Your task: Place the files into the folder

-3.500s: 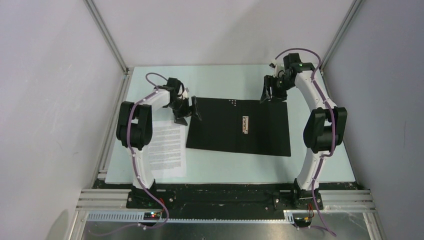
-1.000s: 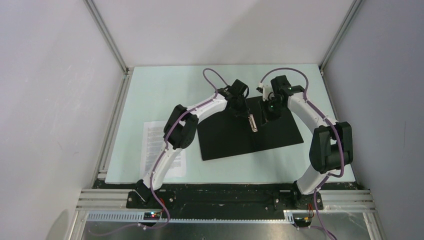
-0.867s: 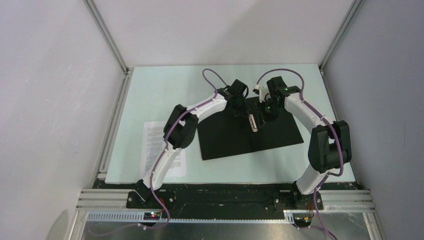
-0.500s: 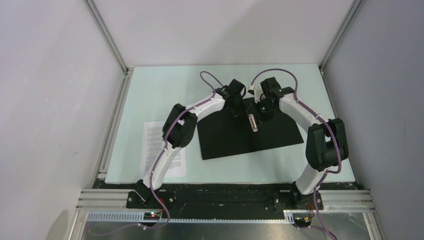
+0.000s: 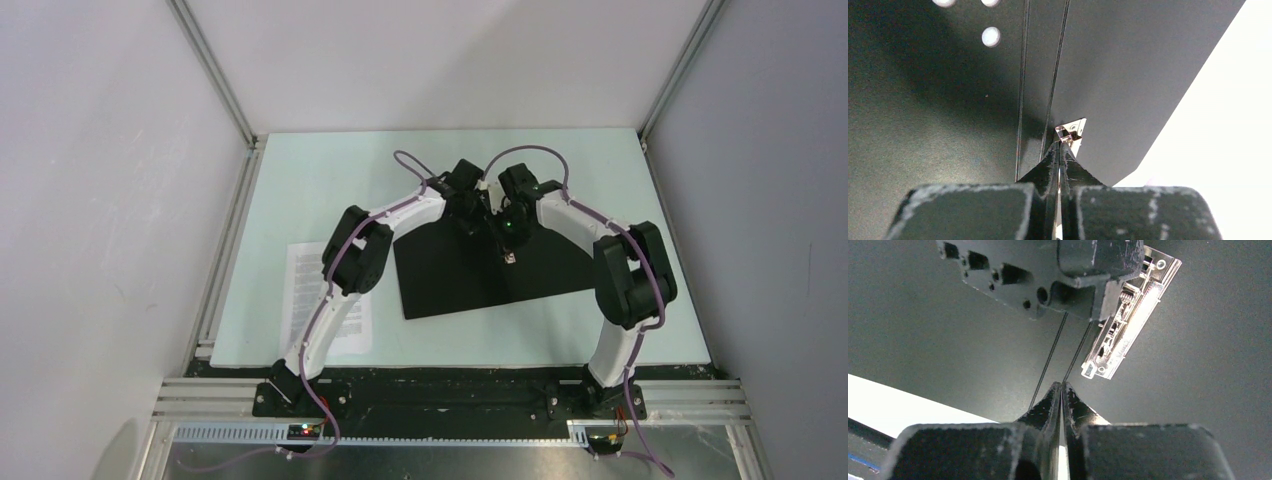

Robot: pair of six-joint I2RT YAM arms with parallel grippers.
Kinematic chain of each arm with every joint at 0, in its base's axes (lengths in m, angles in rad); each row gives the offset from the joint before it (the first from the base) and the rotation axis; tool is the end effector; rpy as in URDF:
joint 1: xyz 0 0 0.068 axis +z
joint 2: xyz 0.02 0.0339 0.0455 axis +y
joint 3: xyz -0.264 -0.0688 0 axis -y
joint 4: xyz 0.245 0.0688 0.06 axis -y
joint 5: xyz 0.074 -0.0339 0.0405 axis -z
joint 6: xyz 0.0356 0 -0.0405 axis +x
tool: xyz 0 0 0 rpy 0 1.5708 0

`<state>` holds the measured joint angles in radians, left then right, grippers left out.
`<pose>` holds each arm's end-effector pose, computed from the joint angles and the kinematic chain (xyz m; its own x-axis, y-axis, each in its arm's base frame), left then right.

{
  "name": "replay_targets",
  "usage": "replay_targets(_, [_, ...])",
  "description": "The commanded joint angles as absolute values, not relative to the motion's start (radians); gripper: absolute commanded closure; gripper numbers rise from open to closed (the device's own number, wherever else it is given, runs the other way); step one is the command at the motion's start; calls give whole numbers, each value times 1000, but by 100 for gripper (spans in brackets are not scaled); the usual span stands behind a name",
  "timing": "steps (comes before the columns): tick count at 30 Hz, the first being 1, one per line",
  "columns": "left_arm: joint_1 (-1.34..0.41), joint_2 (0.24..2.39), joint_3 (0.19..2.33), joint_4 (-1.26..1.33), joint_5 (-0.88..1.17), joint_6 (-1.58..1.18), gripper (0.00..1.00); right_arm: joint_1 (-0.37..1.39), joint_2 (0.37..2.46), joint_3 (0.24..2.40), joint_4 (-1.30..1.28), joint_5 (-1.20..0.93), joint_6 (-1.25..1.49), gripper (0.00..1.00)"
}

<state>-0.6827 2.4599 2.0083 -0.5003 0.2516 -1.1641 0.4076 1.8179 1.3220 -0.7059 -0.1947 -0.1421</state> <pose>0.4092 -0.3441 0.1386 -0.9141 -0.4032 -0.0432 -0.2944 0.7332 -0.6130 0.3350 0.1522 0.2041 -0.7835 -0.4896 -0.3826 -0.5697 0.8119 0.1276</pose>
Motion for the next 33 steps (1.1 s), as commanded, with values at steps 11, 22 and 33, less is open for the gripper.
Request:
replay_targets(11, [-686,2456,1953,-559,229,-1207,100,420,1876,1316,-679,-95,-132,95])
replay_targets(22, [-688,2455,1949,-560,230,-1214,100,420,1904,1317,-683,-82,-139,94])
replay_targets(33, [-689,2452,1940,-560,237,-1227,100,420,1937,1317,-686,-27,-148,90])
